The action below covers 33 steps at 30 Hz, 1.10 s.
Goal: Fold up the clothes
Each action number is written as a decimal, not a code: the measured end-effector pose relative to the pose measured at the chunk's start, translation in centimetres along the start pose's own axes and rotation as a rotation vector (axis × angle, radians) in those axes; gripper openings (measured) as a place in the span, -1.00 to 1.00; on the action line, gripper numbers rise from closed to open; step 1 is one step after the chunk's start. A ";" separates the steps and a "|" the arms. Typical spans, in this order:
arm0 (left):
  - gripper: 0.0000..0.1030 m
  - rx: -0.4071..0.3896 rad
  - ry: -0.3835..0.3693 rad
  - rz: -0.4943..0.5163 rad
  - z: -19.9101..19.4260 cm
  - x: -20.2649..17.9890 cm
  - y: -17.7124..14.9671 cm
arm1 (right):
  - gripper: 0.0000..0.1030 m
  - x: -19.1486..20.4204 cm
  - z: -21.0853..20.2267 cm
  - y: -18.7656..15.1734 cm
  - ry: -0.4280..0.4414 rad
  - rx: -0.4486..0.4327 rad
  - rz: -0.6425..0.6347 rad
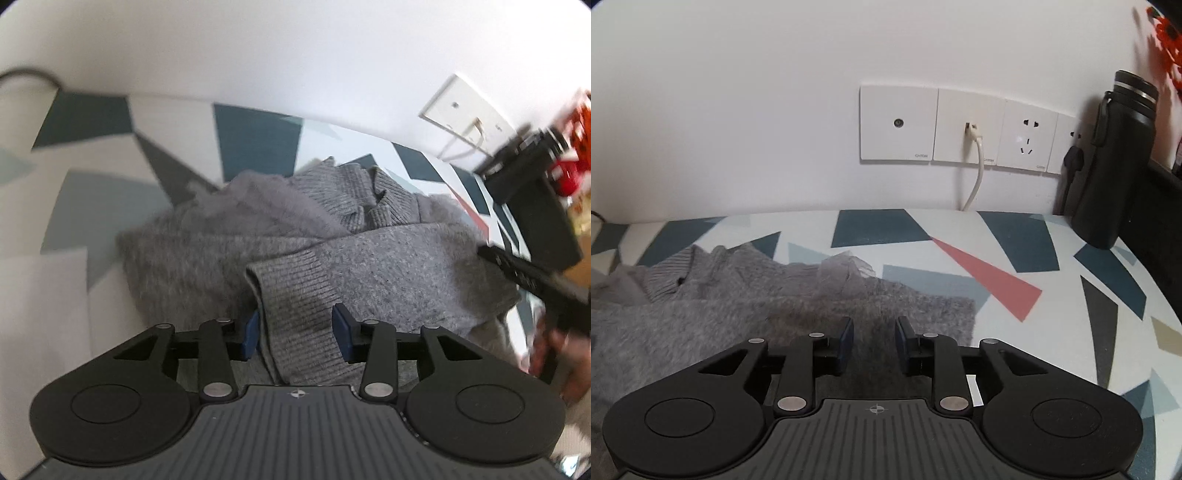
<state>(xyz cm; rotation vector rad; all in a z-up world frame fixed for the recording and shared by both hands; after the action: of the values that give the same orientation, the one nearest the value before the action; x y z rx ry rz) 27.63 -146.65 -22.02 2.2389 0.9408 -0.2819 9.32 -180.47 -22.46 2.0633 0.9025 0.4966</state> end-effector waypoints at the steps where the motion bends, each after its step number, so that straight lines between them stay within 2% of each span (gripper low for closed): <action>1: -0.18 -0.005 -0.005 -0.035 0.0 0.1 -0.1 | -0.52 -0.4 -0.5 -0.2 0.000 0.000 0.010; 4: -0.18 -0.022 -0.014 -0.100 0.0 0.0 -0.3 | -0.44 -1.8 -2.0 -1.2 -0.007 0.012 0.055; 6: -0.92 -0.037 -0.020 -0.108 -0.1 -0.3 -0.3 | -0.41 -2.6 -2.9 -2.0 -0.011 0.024 0.080; 10: -0.93 -0.103 -0.029 -0.135 -1.6 0.0 1.0 | -0.34 -3.8 -3.6 -3.3 -0.030 0.048 0.102; 13: -0.93 -0.146 0.019 -0.135 -2.8 1.4 2.1 | -0.26 -4.3 -4.0 -3.4 -0.031 0.042 0.130; 17: -0.93 -0.144 0.078 -0.089 -2.7 2.1 1.9 | -0.24 -4.2 -4.5 -2.7 -0.018 0.010 0.154; 20: -0.93 -0.138 0.101 -0.099 -2.4 2.6 1.0 | -0.12 -4.4 -4.8 -2.1 -0.014 -0.012 0.182; 26: -0.93 -0.140 0.138 -0.103 -1.7 3.6 -0.3 | -0.13 -4.2 -2.7 -4.0 -0.036 0.102 0.079; 31: -0.89 -0.150 0.179 -0.095 -1.4 3.5 -0.6 | -0.06 -4.2 -1.8 -4.4 -0.047 0.096 0.075; 32: -0.85 -0.149 0.187 -0.098 -1.4 3.5 -0.6 | -0.05 -4.2 -1.8 -4.3 -0.051 0.098 0.073; 33: -0.73 -0.148 0.197 -0.095 -1.7 3.3 -0.5 | -0.03 -4.2 -1.8 -4.2 -0.051 0.100 0.074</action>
<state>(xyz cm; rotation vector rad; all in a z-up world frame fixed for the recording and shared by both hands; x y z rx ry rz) 29.56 -143.49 -22.47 2.1169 1.1363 -0.0317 3.59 -180.94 -24.89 2.1962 0.8386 0.4434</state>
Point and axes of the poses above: each gripper's, at about its wrist camera, not at the fingertips, and z roughly the way its jaws point, x to its left, y to its top, the point moved 9 cm from there along z, roughly the way its jaws point, and after that the axes turned 5 degrees about -x, right-handed, at the moved point
